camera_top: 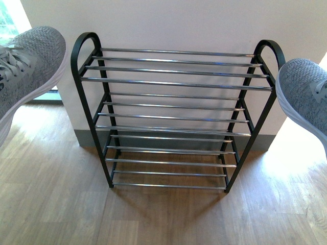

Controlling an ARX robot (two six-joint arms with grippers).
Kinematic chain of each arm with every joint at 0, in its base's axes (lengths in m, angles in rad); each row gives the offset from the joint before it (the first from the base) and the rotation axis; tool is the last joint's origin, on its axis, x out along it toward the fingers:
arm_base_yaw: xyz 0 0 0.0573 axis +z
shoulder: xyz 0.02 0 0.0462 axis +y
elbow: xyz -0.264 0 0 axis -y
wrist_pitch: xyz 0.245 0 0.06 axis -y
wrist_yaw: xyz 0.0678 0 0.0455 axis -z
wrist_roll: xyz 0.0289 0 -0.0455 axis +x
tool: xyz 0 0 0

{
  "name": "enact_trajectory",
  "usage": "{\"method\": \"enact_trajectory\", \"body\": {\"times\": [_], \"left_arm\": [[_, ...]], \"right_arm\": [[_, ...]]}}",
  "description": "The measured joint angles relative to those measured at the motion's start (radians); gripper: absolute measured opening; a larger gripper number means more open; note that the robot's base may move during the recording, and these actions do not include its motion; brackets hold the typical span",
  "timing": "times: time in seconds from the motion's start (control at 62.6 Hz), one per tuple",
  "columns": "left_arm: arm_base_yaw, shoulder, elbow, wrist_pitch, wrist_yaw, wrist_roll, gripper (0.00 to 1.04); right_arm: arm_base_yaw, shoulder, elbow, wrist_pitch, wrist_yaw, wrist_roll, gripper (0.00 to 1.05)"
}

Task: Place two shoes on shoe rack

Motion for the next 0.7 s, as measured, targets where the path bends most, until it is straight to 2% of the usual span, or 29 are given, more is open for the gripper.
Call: {"method": "enact_trajectory", "body": {"times": [0.703], "left_arm": [[0.000,0.000,0.000,0.000,0.000,0.000,0.01]], "right_arm": [[0.000,0.000,0.000,0.000,0.000,0.000,0.01]]}}
